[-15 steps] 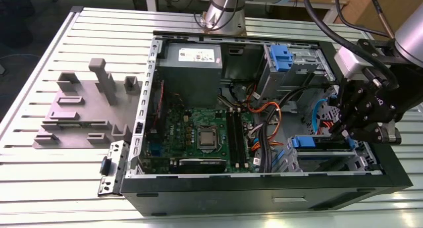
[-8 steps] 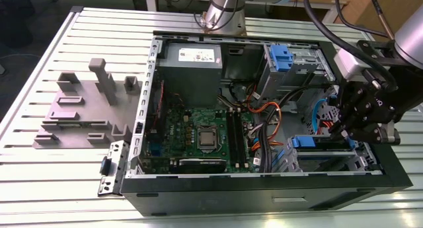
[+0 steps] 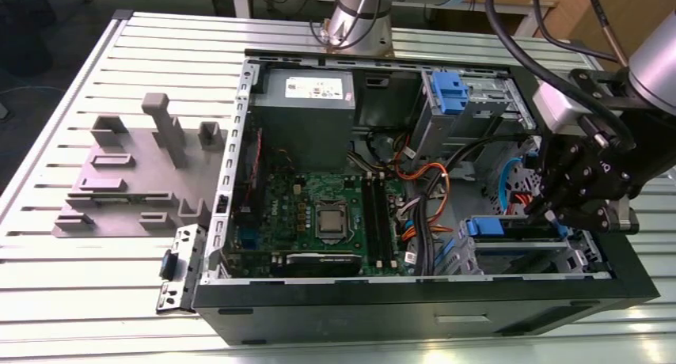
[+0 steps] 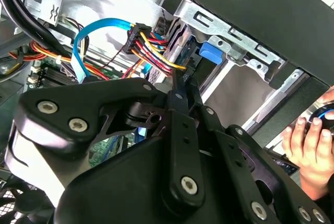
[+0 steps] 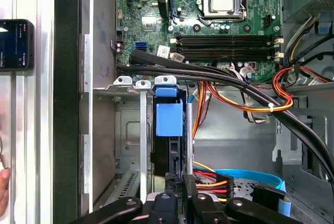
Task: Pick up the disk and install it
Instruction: 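Insert the first disk wire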
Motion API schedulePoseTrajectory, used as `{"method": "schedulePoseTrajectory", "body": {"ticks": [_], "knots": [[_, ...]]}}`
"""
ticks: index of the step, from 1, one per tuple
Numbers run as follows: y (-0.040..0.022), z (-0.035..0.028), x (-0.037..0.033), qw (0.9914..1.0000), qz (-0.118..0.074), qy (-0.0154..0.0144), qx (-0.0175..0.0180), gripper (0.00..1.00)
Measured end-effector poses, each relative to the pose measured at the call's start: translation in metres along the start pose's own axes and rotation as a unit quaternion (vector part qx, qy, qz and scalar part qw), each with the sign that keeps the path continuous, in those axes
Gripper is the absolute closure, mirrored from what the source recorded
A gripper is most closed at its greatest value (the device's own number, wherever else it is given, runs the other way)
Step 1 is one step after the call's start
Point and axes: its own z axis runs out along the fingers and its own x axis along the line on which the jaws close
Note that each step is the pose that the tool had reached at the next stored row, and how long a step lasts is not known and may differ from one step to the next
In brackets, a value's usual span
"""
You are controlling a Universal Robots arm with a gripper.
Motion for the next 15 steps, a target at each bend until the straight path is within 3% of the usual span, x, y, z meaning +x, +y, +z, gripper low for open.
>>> {"method": "schedulePoseTrajectory", "body": {"ticks": [15], "knots": [[0.0001,-0.0017,0.0001,1.0,0.0,-0.0006,0.0001,0.83]]}}
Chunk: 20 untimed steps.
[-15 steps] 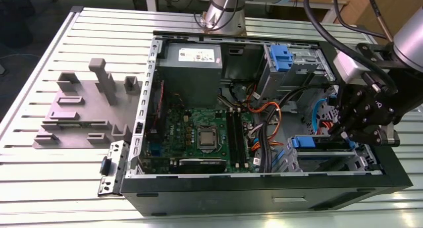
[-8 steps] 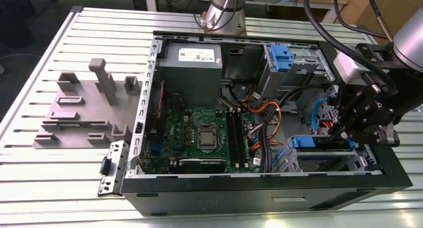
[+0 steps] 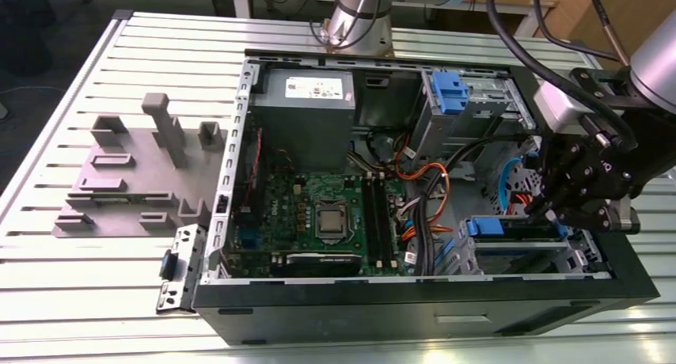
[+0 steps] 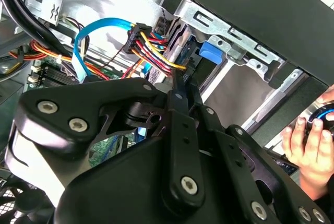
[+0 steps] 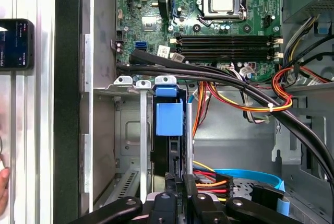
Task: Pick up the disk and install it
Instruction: 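Insert the first disk wire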
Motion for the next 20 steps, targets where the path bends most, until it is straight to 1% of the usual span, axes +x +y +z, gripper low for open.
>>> {"method": "schedulePoseTrajectory", "body": {"ticks": [5,7,8,14,20], "knots": [[0.0,-0.0005,0.0,1.0,0.0,-0.0003,0.0,0.83],[0.0,-0.0006,0.0,1.0,0.0,-0.0014,0.0,0.83],[0.0,-0.0004,-0.0001,1.0,0.0,-0.0019,0.0001,0.83],[-0.0001,0.001,0.0,1.0,0.0,-0.0022,0.0012,0.83],[-0.0001,0.0028,-0.0001,0.99999,0.0,-0.003,0.0013,0.83]]}}
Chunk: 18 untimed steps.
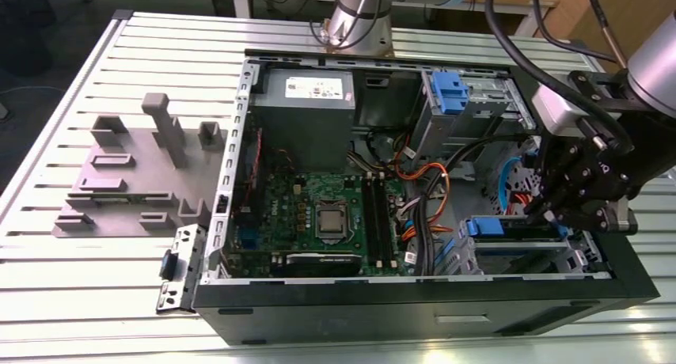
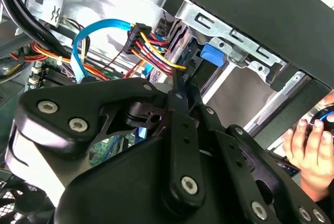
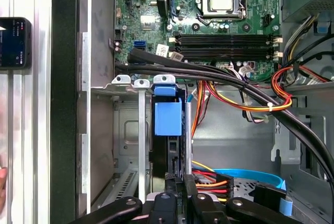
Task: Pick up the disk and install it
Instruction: 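Insert the first disk wire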
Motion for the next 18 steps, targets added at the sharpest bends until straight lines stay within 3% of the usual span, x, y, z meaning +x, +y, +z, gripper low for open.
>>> {"method": "schedulePoseTrajectory", "body": {"ticks": [18], "knots": [[-0.0001,0.0037,0.0001,1.0,0.0,-0.0003,-0.0001,0.83]]}}
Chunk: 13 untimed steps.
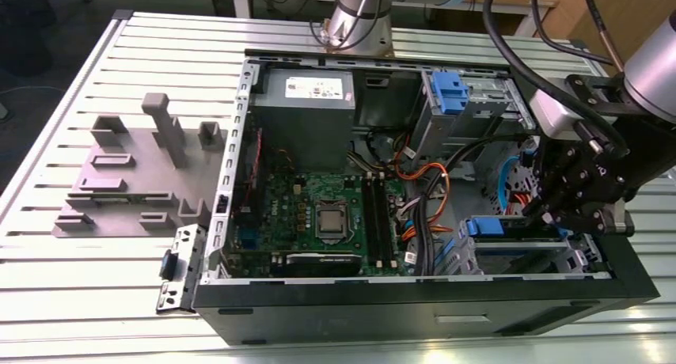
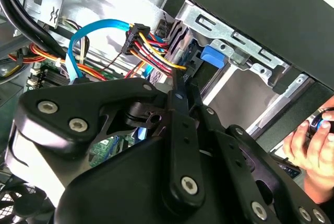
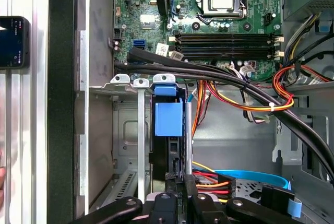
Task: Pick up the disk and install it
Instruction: 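Insert the first disk wire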
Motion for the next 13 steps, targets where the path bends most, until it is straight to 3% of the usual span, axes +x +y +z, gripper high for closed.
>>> {"method": "schedulePoseTrajectory", "body": {"ticks": [2,3,13], "knots": [[0.0,0.0001,0.0,1.0,0.0,-0.0001,0.0,0.82],[0.0,-0.0004,0.0,1.0,0.0,0.0,0.0,0.76],[0.0004,-0.013,0.0002,1.0,0.0,0.0,-0.0003,0.76]]}}
